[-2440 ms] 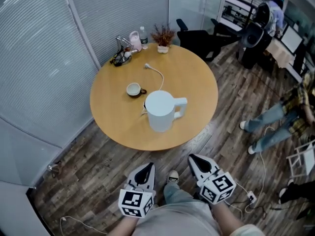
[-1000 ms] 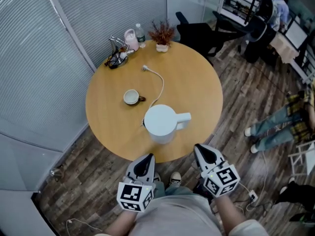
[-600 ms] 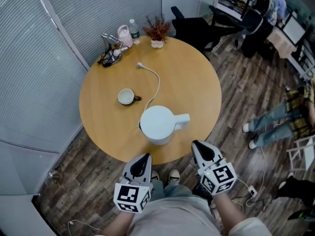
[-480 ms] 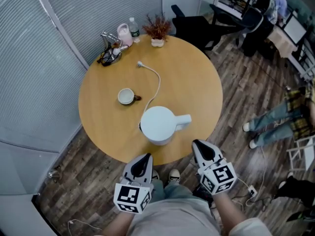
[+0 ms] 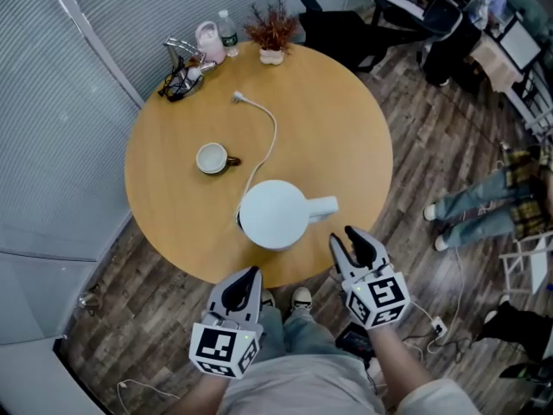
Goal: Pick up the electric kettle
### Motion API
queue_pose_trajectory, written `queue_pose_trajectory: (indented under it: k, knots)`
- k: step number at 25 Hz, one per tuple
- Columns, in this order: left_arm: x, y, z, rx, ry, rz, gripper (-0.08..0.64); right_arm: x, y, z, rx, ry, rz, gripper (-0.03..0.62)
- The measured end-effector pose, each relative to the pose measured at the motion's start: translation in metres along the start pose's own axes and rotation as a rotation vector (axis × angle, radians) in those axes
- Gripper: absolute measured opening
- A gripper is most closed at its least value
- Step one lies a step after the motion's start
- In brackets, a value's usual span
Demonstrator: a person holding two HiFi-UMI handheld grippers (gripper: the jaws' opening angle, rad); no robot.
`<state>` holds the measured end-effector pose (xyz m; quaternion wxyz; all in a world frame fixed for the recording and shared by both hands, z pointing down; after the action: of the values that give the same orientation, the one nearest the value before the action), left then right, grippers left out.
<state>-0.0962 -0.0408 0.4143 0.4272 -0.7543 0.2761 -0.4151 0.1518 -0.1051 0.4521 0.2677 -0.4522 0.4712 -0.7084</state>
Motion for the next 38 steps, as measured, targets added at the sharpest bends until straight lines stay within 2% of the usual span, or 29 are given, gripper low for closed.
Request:
queue_pose_trajectory:
  k: [15,38]
  knots:
    - [0.006,-0.006,-0.015,-0.009,-0.008,-0.035,0.003,0.054,-0.015,0.009,-0.032,-0.042,-0.039,0.195]
    - [0.005,-0.017,-0.040,-0.071,0.036,-0.082,0.003,0.107,-0.014,0.017,-0.046,-0.064,-0.048,0.193]
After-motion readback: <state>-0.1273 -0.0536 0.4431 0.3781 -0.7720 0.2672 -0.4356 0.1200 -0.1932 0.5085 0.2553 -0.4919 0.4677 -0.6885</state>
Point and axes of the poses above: the fingertips, and each gripper's own axes: x forward along the fingers, z to its right, y out of its top, the point moved 9 cm from there along -x, backward along the fingers, and after that the axes turned 2 degrees about -y, right-handed, at the moved point
